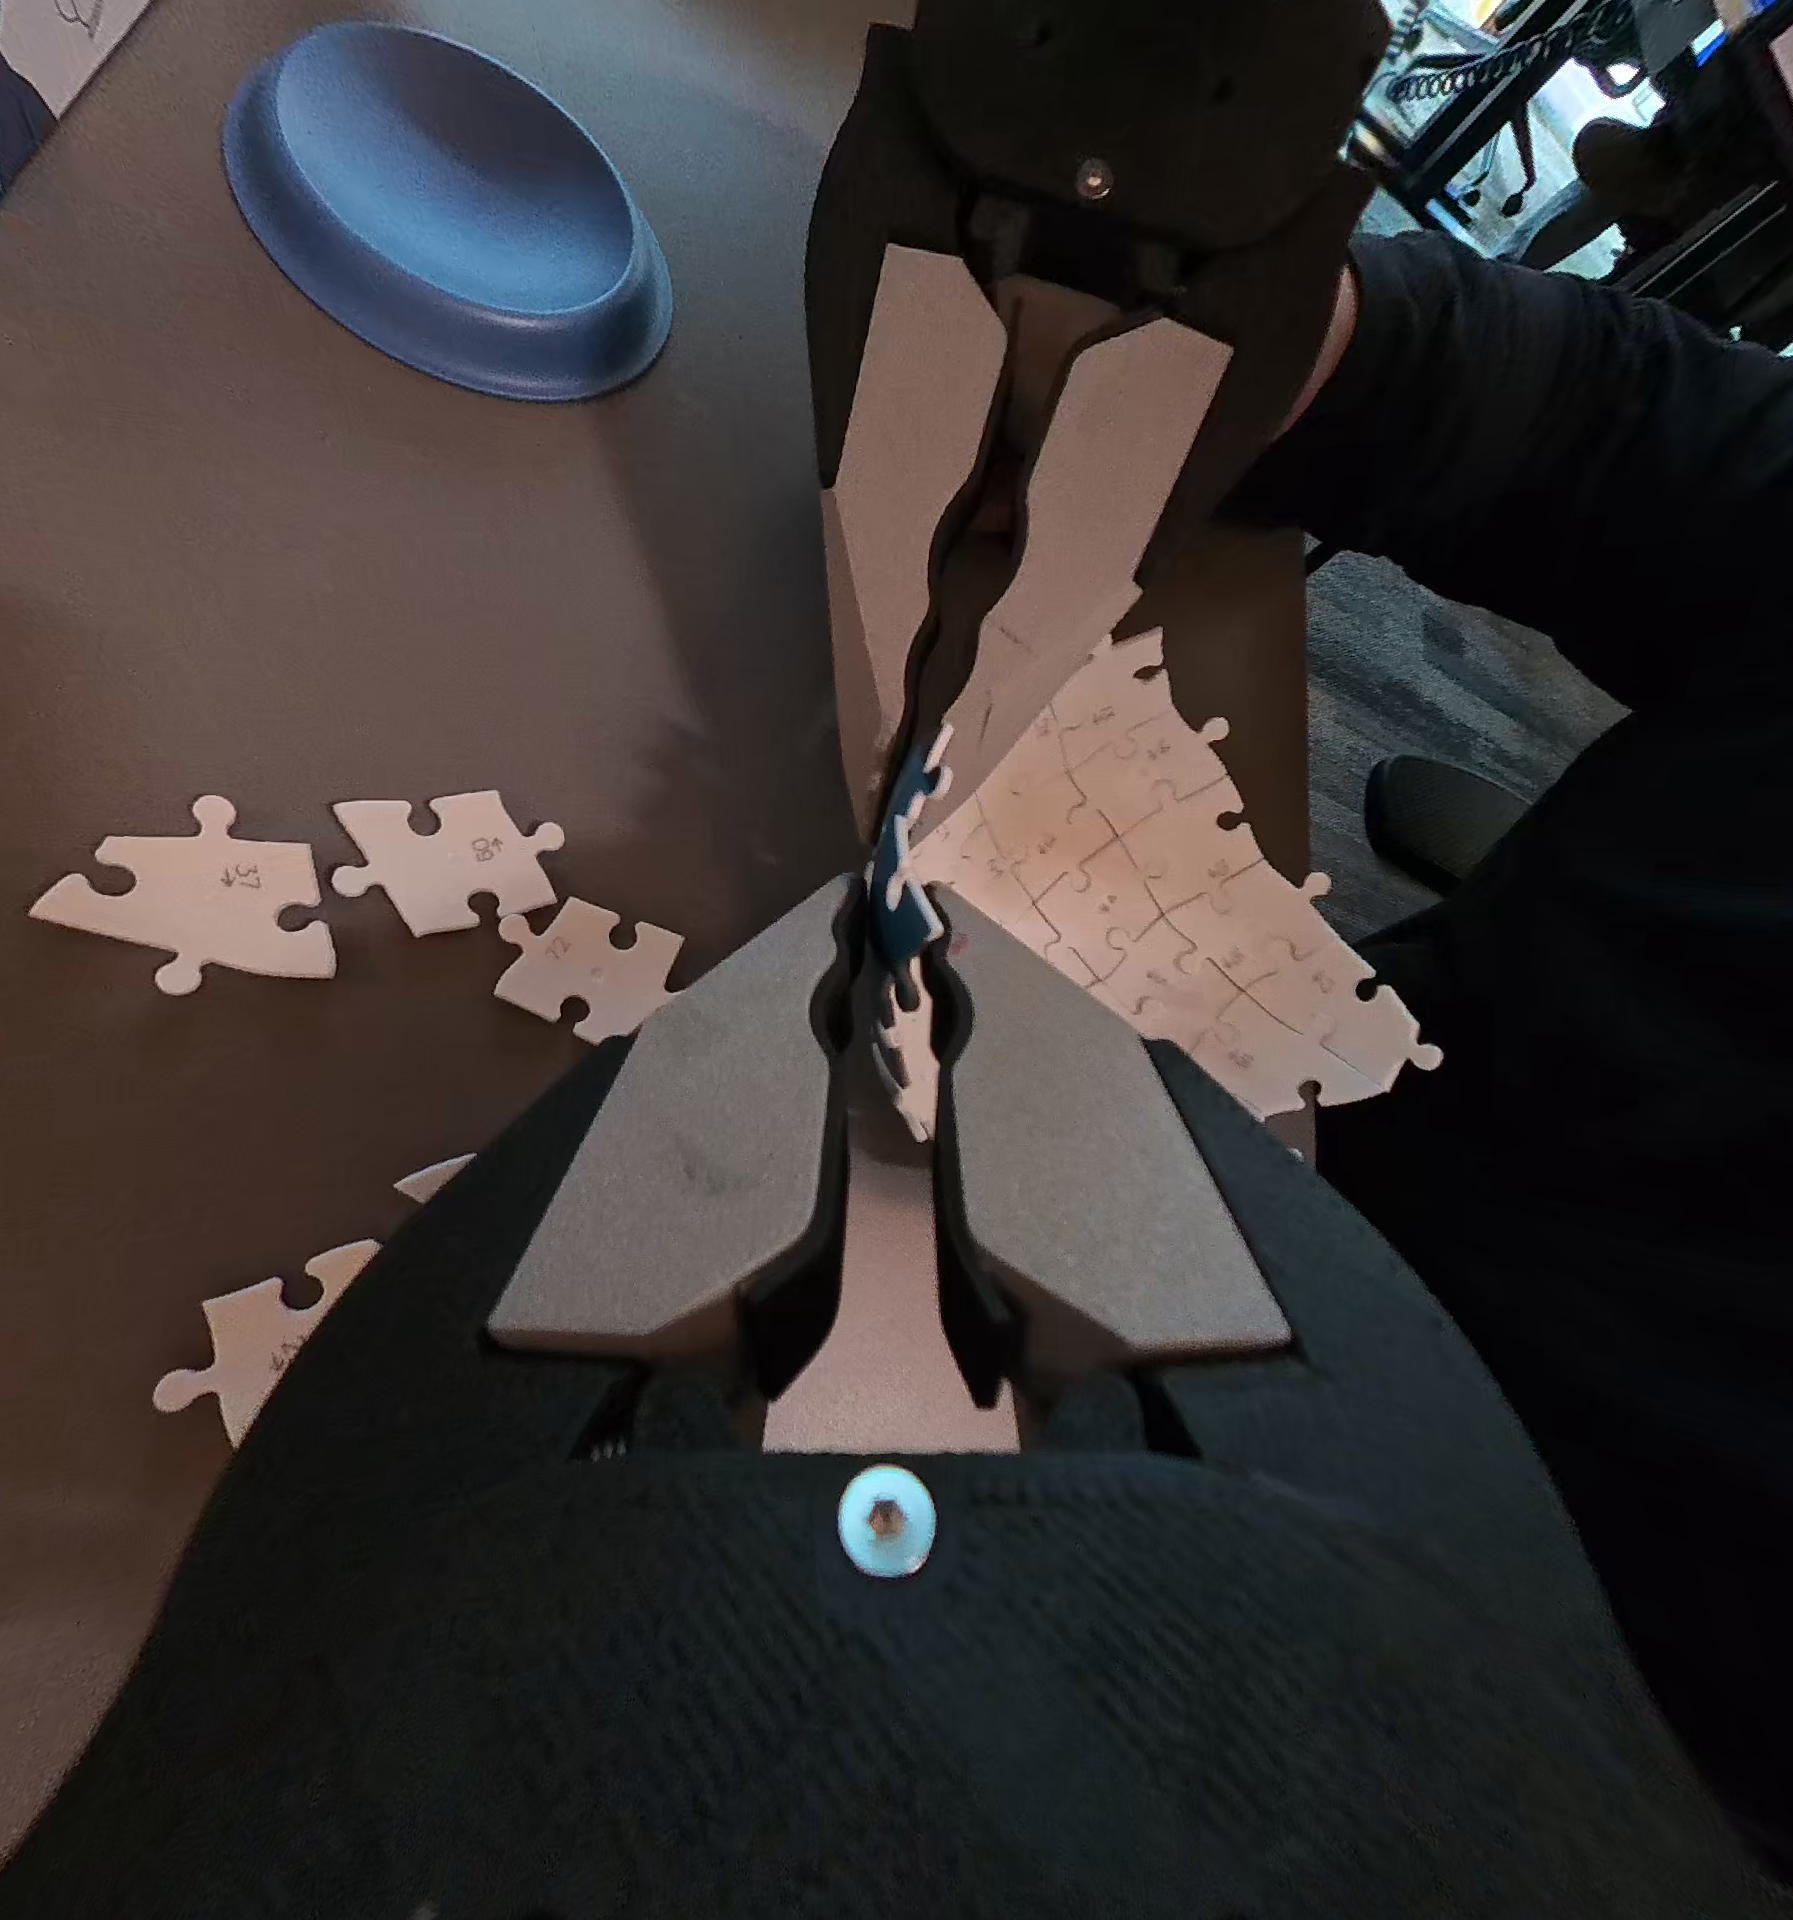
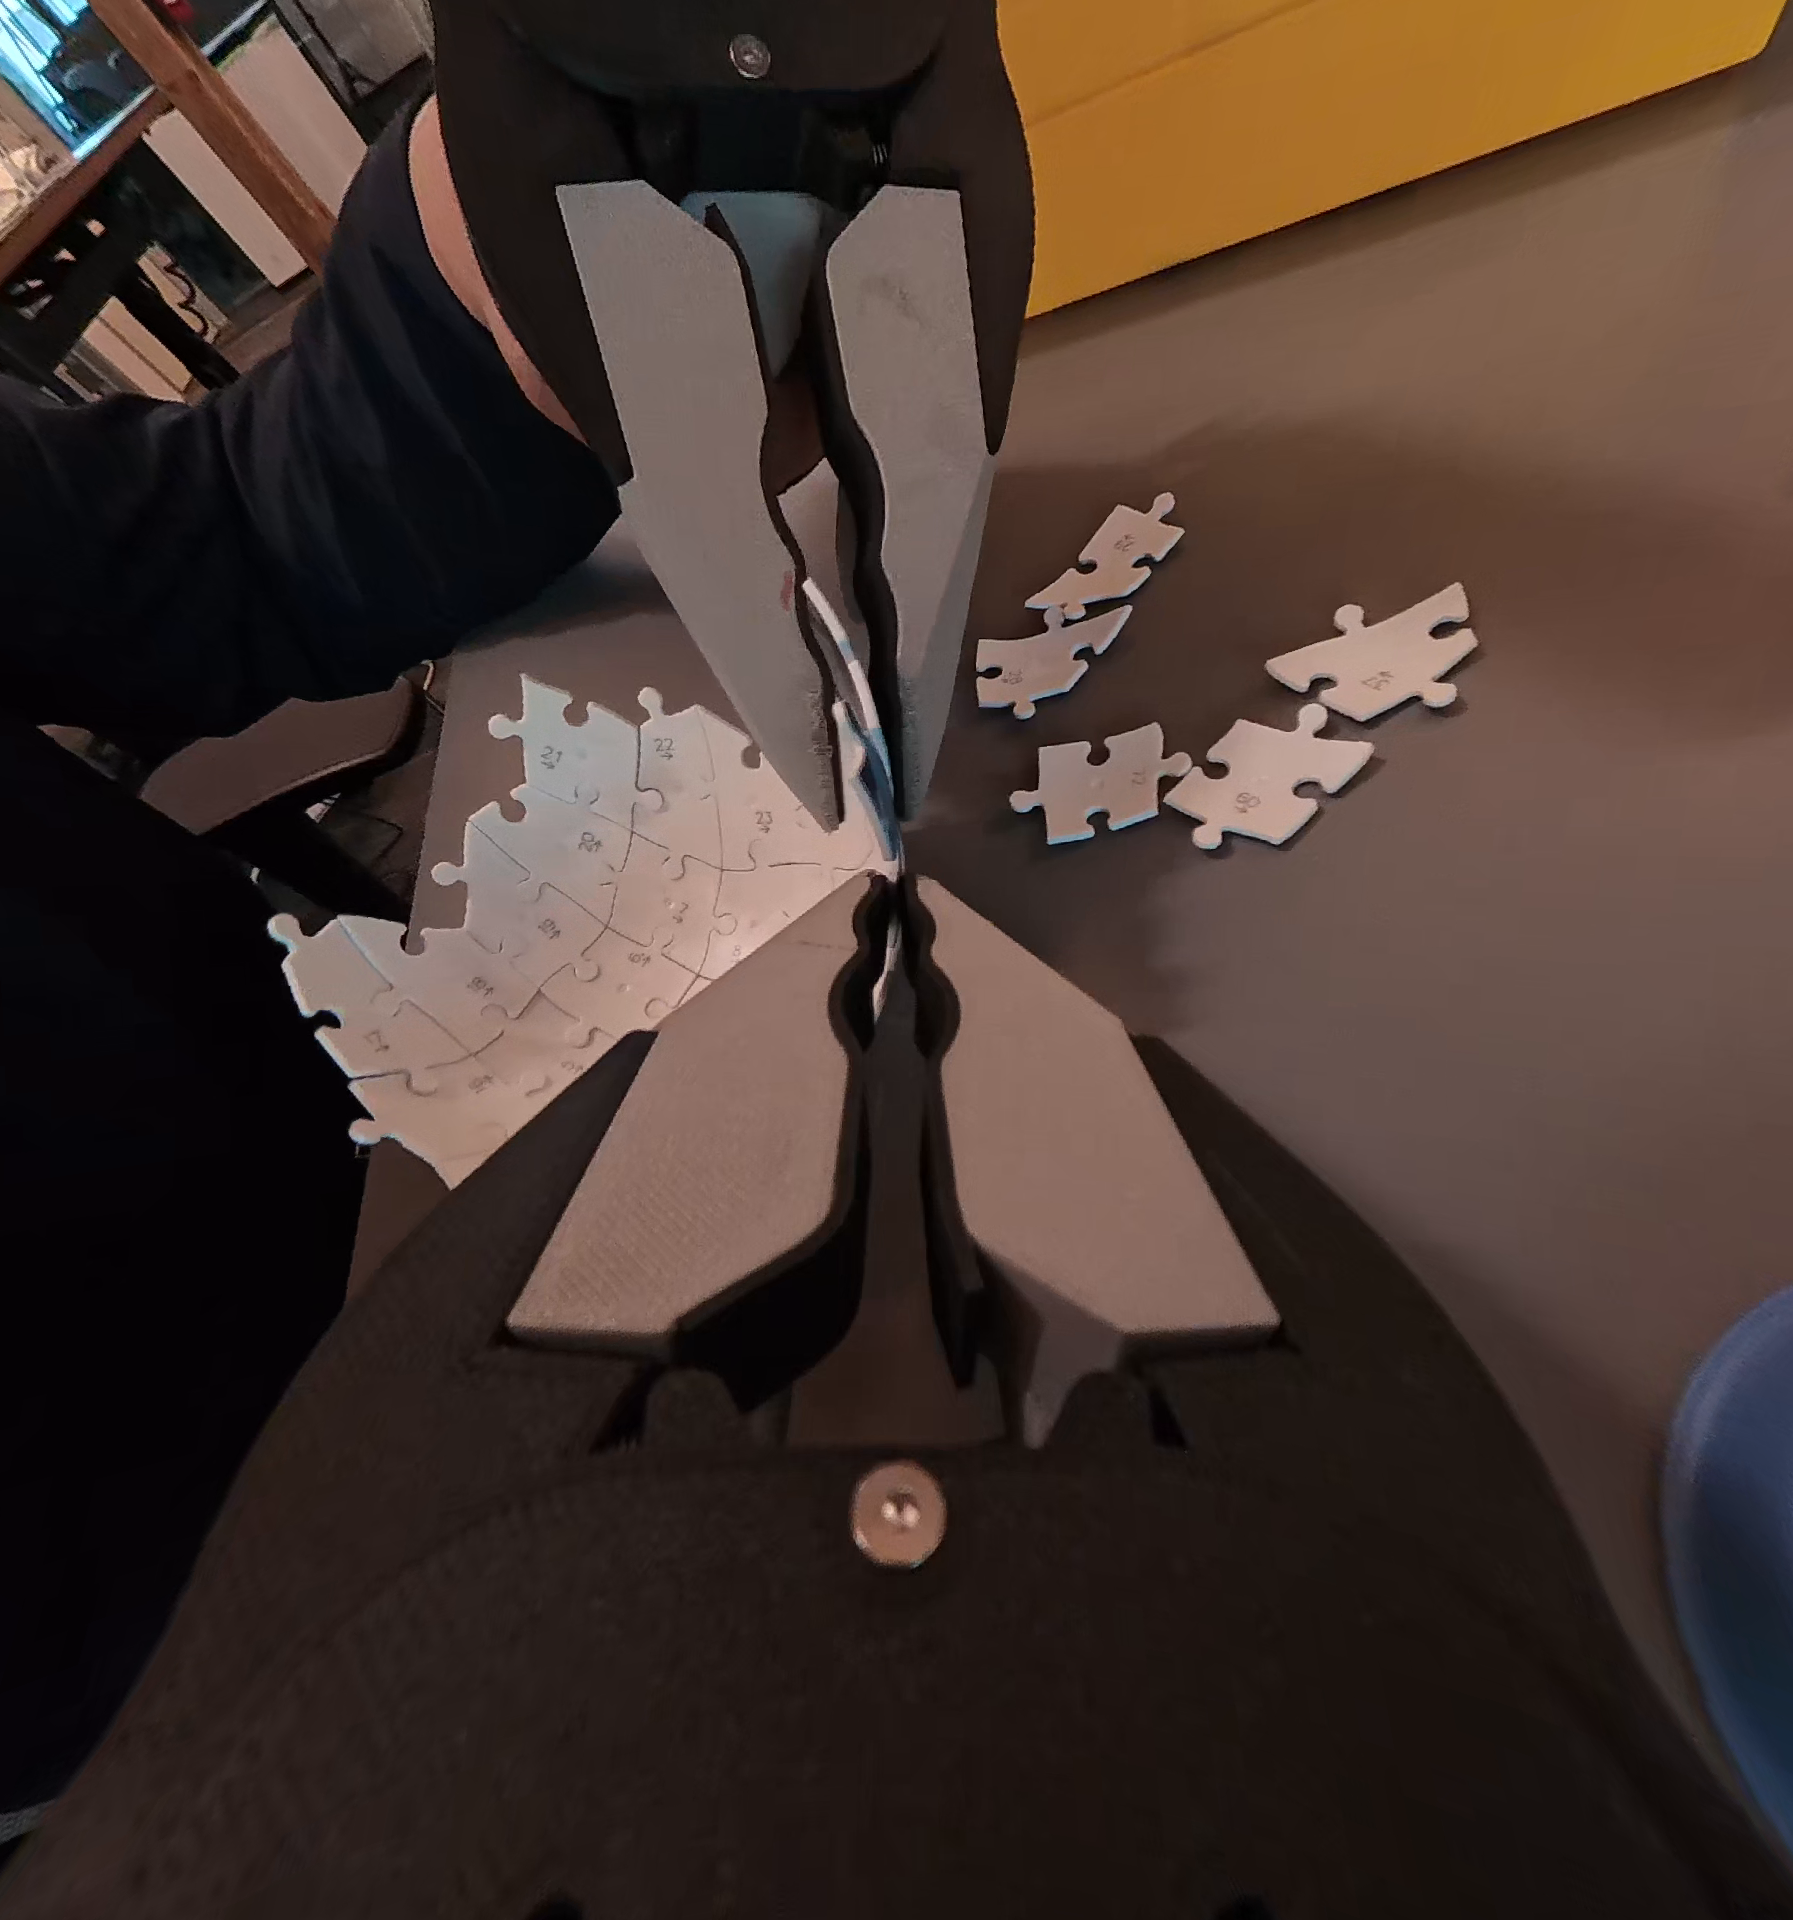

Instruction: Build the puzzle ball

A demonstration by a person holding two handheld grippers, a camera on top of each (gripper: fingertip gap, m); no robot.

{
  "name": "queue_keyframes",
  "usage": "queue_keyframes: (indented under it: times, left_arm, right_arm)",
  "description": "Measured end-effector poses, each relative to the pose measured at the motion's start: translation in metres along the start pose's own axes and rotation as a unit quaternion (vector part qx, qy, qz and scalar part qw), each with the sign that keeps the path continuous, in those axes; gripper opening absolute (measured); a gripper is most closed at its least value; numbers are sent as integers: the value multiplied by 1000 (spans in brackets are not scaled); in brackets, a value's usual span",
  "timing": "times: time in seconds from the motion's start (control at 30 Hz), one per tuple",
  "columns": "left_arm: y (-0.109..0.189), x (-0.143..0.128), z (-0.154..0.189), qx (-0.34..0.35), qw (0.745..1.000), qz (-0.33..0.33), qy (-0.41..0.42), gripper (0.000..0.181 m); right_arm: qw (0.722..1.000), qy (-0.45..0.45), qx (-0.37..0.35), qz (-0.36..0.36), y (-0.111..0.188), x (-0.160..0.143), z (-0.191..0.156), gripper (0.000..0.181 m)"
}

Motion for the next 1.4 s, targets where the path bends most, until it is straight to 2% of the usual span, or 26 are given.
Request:
queue_keyframes:
  times: [0.13,0.23,0.43,0.5,0.57,0.9,1.17,1.4]
  left_arm:
    - [0,-2,2,-3,1000,-12,-4,12]
    - [2,-2,-5,36,999,-19,-27,22]
    - [-5,-15,-1,12,999,-51,-16,12]
    - [-12,-17,0,9,998,-59,-28,2]
    - [-14,-18,0,14,997,-63,-37,4]
    - [-11,-13,-1,-10,1000,8,9,0]
    - [-11,-13,-2,-14,999,16,24,0]
    - [-12,-13,2,2,1000,-2,-10,0]
  right_arm:
    - [1000,-8,1,-4,-1,-1,-1,0]
    - [1000,-18,5,-6,-2,-2,-1,0]
    - [1000,-22,8,-3,-2,-2,-2,0]
    - [1000,-28,14,-3,-2,-2,-3,0]
    - [999,-30,10,-7,-2,-3,-2,0]
    - [999,-33,2,34,1,4,-4,0]
    - [999,-4,-18,33,0,4,-5,0]
    - [1000,19,-6,16,1,3,-6,0]
Point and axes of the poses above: each gripper's, where its closed fingertips meet, y back along the fingers, x out of its top, z = x × y across the jaws, the point moved 4 cm from there along y, back along the fingers, and after that the axes turned 12 degrees about z, right-handed, at the moved point
